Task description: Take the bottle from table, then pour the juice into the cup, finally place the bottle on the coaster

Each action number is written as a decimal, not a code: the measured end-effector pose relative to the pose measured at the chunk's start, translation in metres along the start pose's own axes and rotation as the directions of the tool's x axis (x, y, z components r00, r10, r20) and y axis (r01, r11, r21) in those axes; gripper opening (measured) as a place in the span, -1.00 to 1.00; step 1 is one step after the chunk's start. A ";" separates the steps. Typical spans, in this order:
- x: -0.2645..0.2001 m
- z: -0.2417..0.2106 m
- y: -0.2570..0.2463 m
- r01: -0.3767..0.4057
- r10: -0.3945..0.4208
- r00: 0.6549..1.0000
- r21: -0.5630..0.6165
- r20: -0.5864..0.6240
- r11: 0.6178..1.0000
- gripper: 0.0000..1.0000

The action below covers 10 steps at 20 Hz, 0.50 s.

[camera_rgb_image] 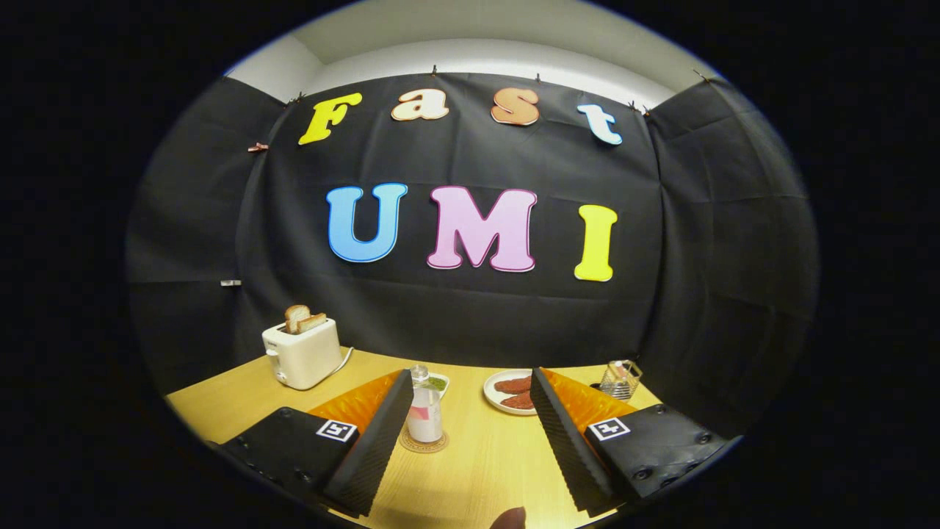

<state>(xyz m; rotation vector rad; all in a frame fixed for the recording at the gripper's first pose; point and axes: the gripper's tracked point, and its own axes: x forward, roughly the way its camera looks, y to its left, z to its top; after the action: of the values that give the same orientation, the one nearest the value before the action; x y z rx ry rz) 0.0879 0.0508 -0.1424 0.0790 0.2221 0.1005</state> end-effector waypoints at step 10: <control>-0.060 0.051 0.011 0.025 -0.024 0.998 -0.020 0.059 0.999 0.95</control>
<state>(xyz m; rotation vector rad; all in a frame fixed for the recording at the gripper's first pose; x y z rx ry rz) 0.0401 0.0521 -0.0789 0.0585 0.1628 0.0757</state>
